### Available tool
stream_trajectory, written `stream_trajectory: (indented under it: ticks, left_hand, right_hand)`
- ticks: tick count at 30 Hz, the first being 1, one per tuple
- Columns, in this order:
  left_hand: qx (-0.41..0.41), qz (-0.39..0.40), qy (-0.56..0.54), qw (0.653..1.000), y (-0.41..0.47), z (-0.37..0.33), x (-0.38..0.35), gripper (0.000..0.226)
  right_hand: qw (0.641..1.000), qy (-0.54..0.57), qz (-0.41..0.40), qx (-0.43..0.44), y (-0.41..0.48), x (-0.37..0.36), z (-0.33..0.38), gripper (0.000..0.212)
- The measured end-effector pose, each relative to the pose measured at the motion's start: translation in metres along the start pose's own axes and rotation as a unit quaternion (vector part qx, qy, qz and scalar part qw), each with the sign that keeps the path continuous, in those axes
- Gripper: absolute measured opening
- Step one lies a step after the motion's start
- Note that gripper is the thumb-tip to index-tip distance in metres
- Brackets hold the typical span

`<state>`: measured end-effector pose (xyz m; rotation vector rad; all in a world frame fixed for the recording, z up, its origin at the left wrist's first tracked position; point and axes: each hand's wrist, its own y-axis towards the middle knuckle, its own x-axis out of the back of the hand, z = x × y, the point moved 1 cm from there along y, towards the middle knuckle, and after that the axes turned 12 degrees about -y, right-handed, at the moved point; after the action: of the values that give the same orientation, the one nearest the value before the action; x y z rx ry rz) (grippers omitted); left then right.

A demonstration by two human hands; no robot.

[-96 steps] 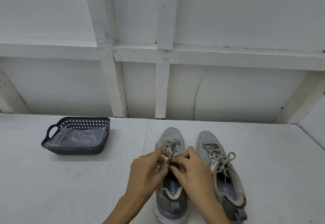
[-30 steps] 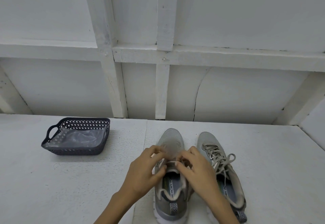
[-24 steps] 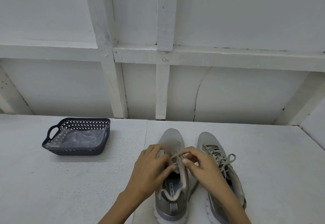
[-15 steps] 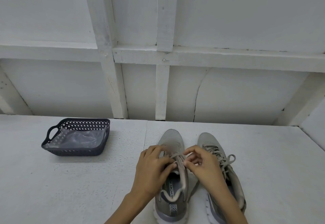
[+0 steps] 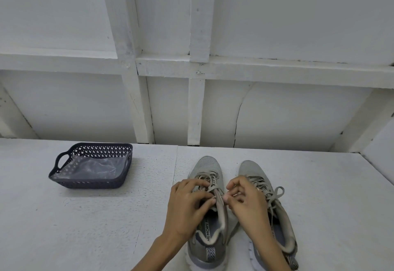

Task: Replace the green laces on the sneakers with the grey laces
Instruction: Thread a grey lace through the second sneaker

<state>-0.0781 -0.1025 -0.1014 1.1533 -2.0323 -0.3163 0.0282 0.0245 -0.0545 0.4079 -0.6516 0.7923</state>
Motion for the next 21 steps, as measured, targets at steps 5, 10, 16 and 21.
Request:
stream_trajectory:
  ticks: [5, 10, 16, 21]
  left_hand:
    - [-0.031, -0.009, 0.018, 0.999, 0.004, -0.001, 0.001, 0.018]
    - [-0.04, 0.006, 0.026, 0.999, 0.007, -0.003, 0.003, 0.017]
    - [-0.029, 0.037, 0.014, 0.999, 0.005, -0.002, 0.004, 0.017]
    - [-0.045, 0.075, 0.012, 0.996, 0.012, -0.008, 0.014, 0.021]
  right_hand:
    - [0.995, -0.088, -0.032, 0.046, -0.006, -0.005, 0.004, 0.037]
    - [0.973, -0.205, -0.051, 0.095, -0.01, -0.008, 0.014, 0.043]
    - [0.941, -0.287, -0.069, 0.165, -0.014, -0.01, 0.02, 0.04]
    - [0.961, -0.24, -0.023, 0.136, -0.012, -0.007, 0.01, 0.036]
